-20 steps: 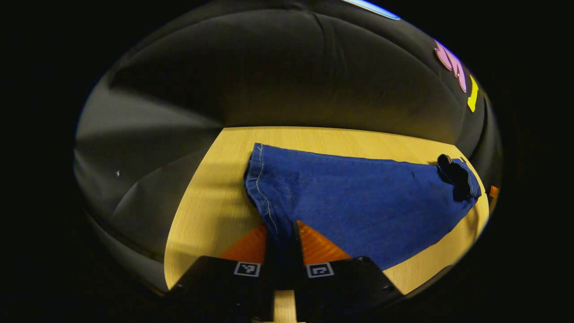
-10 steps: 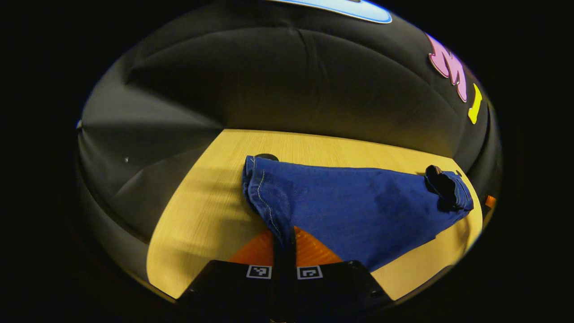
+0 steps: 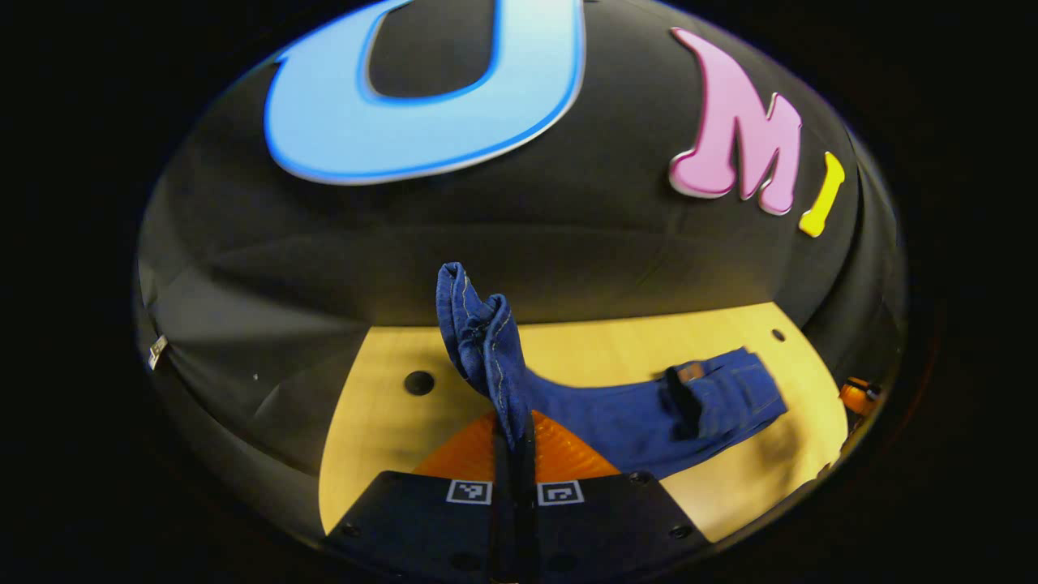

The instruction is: Grasp the waist and the cuffs of the jeans and fold them to make the two legs overlap; first hold the waist and fold one-third of the jeans toward the cuffs, then hold the cuffs and fold the remaining one-third in the same direction to finish folding.

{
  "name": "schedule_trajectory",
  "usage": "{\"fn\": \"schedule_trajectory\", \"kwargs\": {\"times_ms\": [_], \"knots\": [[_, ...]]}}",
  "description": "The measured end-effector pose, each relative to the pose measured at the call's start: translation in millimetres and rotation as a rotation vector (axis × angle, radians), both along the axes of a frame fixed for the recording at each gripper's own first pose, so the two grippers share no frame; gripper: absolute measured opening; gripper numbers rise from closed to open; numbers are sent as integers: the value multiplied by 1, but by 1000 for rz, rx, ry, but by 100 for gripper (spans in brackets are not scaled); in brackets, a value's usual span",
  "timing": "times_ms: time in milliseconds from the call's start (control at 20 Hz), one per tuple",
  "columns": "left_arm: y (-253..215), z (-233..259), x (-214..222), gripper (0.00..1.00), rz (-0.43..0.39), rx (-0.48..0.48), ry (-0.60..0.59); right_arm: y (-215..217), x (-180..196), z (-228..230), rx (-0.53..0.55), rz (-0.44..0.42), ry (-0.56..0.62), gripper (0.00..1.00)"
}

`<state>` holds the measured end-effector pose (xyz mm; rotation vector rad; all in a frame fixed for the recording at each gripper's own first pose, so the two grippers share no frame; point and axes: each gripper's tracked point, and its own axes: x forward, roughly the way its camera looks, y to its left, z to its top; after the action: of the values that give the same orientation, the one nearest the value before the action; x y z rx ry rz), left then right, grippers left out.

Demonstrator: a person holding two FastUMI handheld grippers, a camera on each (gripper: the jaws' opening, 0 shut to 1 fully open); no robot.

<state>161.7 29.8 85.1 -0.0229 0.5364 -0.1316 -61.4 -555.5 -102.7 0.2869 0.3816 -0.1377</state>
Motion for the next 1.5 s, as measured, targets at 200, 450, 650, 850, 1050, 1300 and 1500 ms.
{"fn": "schedule_trajectory", "kwargs": {"times_ms": [200,450,650,850,1050,1300,1500], "knots": [[-127,38,1,6,-128,-49,-8,-24,-30,12,31,-45,-3,98],[-260,14,7,6,-297,-13,44,-56,-68,21,74,-126,-14,98],[-353,-35,12,6,-407,25,121,-80,-96,19,88,-193,-10,98],[-399,-85,9,8,-438,64,207,-89,-129,10,113,-244,17,98],[-430,-116,-4,24,-443,6,281,-88,-152,5,115,-266,36,98],[-413,-79,-23,86,-444,-4,132,-78,-161,21,110,-269,13,98],[-345,-24,-62,97,-360,15,-48,-54,-159,52,71,-225,-25,98]]}}
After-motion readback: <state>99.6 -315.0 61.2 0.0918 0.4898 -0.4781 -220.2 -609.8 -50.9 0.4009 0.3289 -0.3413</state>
